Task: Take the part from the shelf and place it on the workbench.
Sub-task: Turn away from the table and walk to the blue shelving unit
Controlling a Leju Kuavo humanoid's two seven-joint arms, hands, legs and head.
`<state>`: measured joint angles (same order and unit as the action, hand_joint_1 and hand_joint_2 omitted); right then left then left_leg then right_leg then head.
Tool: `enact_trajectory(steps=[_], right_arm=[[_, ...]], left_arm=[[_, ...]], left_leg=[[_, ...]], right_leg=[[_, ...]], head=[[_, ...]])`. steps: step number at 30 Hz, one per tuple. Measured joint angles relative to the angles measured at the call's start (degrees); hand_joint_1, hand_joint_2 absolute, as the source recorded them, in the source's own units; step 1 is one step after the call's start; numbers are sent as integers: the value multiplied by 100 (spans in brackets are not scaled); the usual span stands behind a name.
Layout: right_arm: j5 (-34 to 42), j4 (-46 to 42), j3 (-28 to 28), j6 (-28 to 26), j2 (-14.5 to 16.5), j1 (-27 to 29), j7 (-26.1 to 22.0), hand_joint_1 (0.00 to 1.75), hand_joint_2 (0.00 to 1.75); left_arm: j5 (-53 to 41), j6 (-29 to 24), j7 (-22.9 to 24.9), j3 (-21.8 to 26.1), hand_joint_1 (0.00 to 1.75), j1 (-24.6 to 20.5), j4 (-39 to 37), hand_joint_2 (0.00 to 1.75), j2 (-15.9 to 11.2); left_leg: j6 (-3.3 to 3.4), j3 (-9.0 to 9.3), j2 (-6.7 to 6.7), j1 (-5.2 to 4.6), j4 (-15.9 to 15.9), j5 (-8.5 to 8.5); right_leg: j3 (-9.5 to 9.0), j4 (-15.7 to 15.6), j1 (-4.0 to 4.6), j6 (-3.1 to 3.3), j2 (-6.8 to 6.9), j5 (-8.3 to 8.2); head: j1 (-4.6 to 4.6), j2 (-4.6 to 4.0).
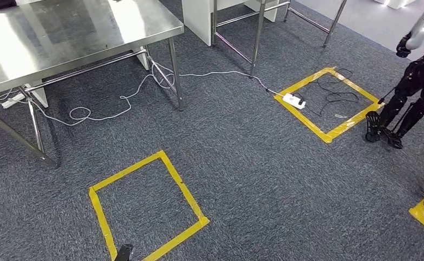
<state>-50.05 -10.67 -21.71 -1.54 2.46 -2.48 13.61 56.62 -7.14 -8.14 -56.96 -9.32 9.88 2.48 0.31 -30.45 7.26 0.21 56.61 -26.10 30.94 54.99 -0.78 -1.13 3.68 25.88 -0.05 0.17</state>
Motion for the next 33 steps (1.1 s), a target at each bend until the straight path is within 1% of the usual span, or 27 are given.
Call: enact_trajectory(steps=[1,2,3,4,5,6,7,8,9,10,11,13,14,15,17,19,21,22,23,24,25,26,27,28,30,31,33], right_arm=[[85,0,-40,20,6,6,-22,0,0],[190,0,-91,47,11,7,-40,0,0],[302,0,-152,72,19,4,-51,0,0],[422,0,-228,103,25,-1,-60,0,0],[527,0,-310,130,30,-5,-67,0,0],[620,0,-395,148,39,-1,-73,0,0],[703,0,-484,163,48,10,-79,0,0],[773,0,-566,172,56,19,-81,0,0],[835,0,-645,174,66,26,-80,0,0],[885,0,-716,173,80,27,-79,0,0],[931,0,-782,168,93,20,-74,0,0],[1025,0,-915,156,120,13,-60,0,0],[1079,0,-984,157,129,20,-50,0,0],[1128,0,-1051,164,137,34,-42,0,0],[1199,0,-1167,187,147,48,-25,0,0],[1219,0,-1252,205,157,29,-11,0,0],[1219,0,-1314,233,170,19,11,0,0],[1213,0,-1338,255,170,26,26,0,0],[1201,0,-1357,292,162,37,34,0,0],[1183,0,-1374,360,135,49,29,0,0],[1166,0,-1387,447,97,57,9,0,0],[1154,-1,-1397,547,47,60,-21,0,0],[1150,-1,-1404,641,-7,65,-51,0,0],[1150,-1,-1410,707,-64,77,-72,0,0],[1154,-1,-1422,777,-169,117,-85,0,0],[1155,-2,-1431,791,-214,137,-82,0,0],[1156,-2,-1448,802,-279,150,-67,0,0]], left_arm=[[43,92,54,26,0,3,1,0,-2],[69,167,115,47,0,11,1,0,-6],[85,216,184,64,0,26,-1,0,-11],[99,255,264,78,0,48,-2,0,-17],[107,281,345,87,0,72,-4,0,-22],[117,303,422,96,0,93,-6,0,-28],[130,326,493,103,0,108,-7,0,-32],[145,345,561,109,0,116,-6,0,-36],[164,366,625,113,0,120,-6,0,-41],[180,383,682,118,0,123,-9,0,-55],[193,394,733,124,0,126,-13,0,-68],[196,404,817,132,0,131,-20,0,-93],[181,407,851,133,0,129,-20,0,-95],[162,412,876,132,0,126,-20,0,-98],[102,423,901,130,0,120,-17,0,-99],[27,429,912,123,0,123,-16,0,-101],[-27,440,923,109,0,128,-17,0,-106],[-38,448,928,103,0,128,-18,0,-108],[-40,458,931,100,0,127,-18,0,-110],[-40,479,927,98,0,127,-18,0,-111],[-40,507,916,97,0,127,-18,0,-121],[-40,544,898,95,0,130,-19,0,-141],[-41,580,876,93,0,134,-19,0,-167],[-44,609,856,91,0,136,-20,0,-192],[-53,639,827,87,0,138,-20,0,-220],[-59,645,818,86,0,136,-20,0,-230],[-70,647,801,85,0,144,-21,0,-252]], left_leg=[[-39,-29,-122,22,94,-89],[-72,-107,-301,41,298,-246],[-96,-239,-510,57,622,-461],[-103,-410,-647,62,1030,-694],[-107,-575,-707,62,1411,-867],[-106,-682,-728,63,1654,-933],[-96,-694,-736,63,1682,-875],[-78,-593,-751,64,1471,-705],[-51,-415,-806,65,1093,-473],[-14,-226,-927,69,696,-290],[18,-84,-1036,71,373,-167],[76,8,-1149,56,117,-119],[100,3,-1098,44,88,-100],[130,9,-1032,52,50,-65],[194,29,-902,73,-53,12],[230,23,-748,69,-98,47],[232,-1,-572,59,-96,53],[226,-6,-491,58,-95,54],[211,-6,-418,63,-93,54],[188,-2,-347,70,-91,51],[152,3,-280,63,-82,43],[104,9,-216,54,-73,27],[55,22,-160,38,-64,11],[13,38,-108,24,-56,-4],[-58,69,-16,47,-52,-27],[-93,63,-58,75,-9,-73],[-141,-86,-351,125,378,-373]], right_leg=[[-9,-9,-31,56,-72,-27],[-17,-18,-63,109,-145,-56],[-19,-20,-81,150,-218,-79],[-1,-17,-62,182,-296,-96],[12,-15,-44,195,-380,-103],[20,-11,-28,202,-470,-109],[20,-4,-17,205,-561,-113],[17,7,-10,204,-650,-114],[13,22,-5,202,-736,-114],[17,38,1,198,-810,-115],[36,56,12,187,-881,-120],[101,68,13,133,-999,-152],[139,59,14,92,-1060,-177],[174,68,13,60,-1051,-192],[331,278,35,50,-819,-93],[684,951,24,87,-526,216],[1022,1666,-21,61,-446,472],[1054,1770,-47,13,-429,488],[949,1618,-75,-53,-398,418],[718,1232,-105,-126,-324,289],[446,766,-129,-180,-184,163],[217,377,-123,-207,-54,57],[78,132,-114,-196,32,-6],[43,52,-93,-162,58,-28],[84,66,-81,-74,-82,-51],[88,63,-94,-35,-149,-63],[80,55,-119,64,-280,-100]], head=[[-4,0],[-10,0],[-16,0],[-19,0],[-20,0],[-19,0],[-19,0],[-19,0],[-20,0],[-17,0],[-15,0],[-16,0],[-18,0],[-18,0],[-3,0],[16,0],[26,0],[26,0],[27,0],[27,0],[31,0],[30,0],[23,0],[18,0],[5,0],[3,0],[-15,0]])
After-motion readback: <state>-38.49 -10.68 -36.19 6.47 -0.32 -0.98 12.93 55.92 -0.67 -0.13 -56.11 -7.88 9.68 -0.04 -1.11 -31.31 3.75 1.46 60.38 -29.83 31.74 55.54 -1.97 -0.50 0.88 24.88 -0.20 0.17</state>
